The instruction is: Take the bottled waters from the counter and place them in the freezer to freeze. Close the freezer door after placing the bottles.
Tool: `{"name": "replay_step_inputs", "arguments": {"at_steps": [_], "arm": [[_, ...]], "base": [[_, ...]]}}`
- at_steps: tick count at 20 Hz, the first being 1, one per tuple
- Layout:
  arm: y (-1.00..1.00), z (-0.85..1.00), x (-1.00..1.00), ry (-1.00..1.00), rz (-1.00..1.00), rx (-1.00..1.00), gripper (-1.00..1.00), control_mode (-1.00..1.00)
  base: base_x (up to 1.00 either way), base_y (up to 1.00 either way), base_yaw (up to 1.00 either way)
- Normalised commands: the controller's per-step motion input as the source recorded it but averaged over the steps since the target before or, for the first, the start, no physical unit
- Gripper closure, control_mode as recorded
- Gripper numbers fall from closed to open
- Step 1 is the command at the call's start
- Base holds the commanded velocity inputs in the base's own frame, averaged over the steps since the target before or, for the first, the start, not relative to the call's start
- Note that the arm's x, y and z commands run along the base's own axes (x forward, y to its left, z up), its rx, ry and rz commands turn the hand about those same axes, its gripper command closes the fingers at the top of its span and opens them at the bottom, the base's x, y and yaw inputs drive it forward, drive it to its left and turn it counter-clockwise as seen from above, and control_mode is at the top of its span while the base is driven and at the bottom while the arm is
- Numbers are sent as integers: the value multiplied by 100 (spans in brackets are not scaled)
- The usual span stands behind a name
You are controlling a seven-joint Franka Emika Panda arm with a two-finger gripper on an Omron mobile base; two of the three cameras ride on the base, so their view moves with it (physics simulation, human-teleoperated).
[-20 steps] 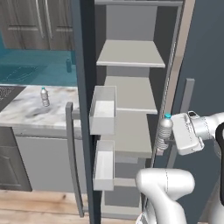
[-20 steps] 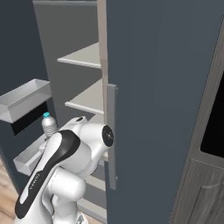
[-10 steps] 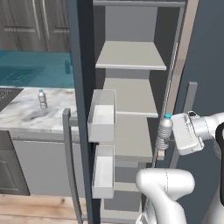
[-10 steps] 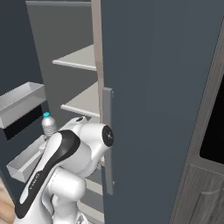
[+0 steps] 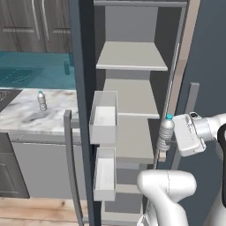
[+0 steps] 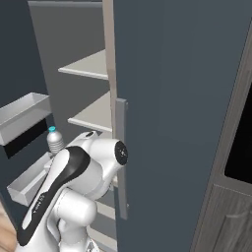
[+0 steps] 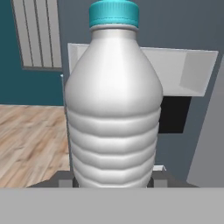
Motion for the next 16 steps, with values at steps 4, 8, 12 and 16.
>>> {"name": "replay_step_inputs", "arguments": {"at_steps": [4, 8, 12, 16], "arm": [[0, 0, 0, 0, 0, 0, 100, 100], [0, 0, 0, 0, 0, 0, 100, 100], [0, 0, 0, 0, 0, 0, 100, 100], [0, 0, 0, 0, 0, 0, 100, 100]], "base": [[6, 21, 0], [2, 30, 0], [0, 31, 0], [0, 32, 0]]}}
